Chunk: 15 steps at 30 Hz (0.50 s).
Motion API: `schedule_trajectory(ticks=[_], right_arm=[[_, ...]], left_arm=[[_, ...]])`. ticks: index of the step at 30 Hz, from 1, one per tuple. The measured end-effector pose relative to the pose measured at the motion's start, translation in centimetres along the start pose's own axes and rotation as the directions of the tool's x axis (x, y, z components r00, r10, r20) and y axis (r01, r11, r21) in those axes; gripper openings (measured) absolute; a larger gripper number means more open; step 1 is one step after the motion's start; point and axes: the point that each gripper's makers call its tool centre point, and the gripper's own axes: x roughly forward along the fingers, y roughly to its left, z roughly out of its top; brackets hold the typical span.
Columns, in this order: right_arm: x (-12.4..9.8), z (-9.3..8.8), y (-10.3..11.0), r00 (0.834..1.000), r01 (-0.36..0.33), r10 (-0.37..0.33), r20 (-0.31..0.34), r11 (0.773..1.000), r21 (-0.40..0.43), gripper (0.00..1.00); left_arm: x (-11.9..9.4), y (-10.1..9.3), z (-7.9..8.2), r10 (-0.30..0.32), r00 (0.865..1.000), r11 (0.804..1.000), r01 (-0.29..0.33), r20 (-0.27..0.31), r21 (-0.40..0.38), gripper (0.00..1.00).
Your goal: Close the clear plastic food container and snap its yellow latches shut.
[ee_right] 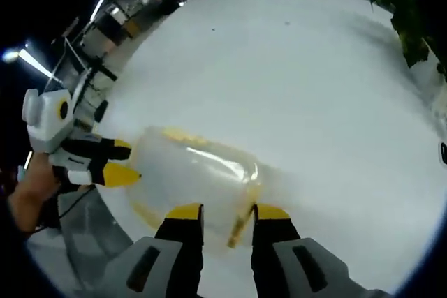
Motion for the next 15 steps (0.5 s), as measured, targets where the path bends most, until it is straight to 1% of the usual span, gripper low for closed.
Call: schedule_trajectory(ticks=[2,8,12,15], right_arm=[[0.0,0.2,-0.2,1.000,0.024,-0.024,0.003,1.000,0.002,0.24],[0.2,1.1,-0.6,0.999,0.048,-0.049,0.007,0.998,0.028,0.26],[0.3,1.5,-0.4,0.997,0.063,-0.064,0.031,0.998,0.012,0.30],[0.3,1.7,-0.2,0.997,0.064,-0.064,0.034,0.998,-0.007,0.35]], left_arm=[[0.1,0.0,0.0,-0.002,1.000,1.000,0.002,0.001,0.008,0.27],[-0.1,0.2,0.2,-0.014,1.000,1.000,0.014,-0.008,0.018,0.29],[-0.3,0.3,0.4,-0.028,1.000,0.999,0.028,0.002,0.026,0.31],[-0.4,0.3,0.6,-0.034,0.999,0.998,0.034,0.001,0.060,0.33]])
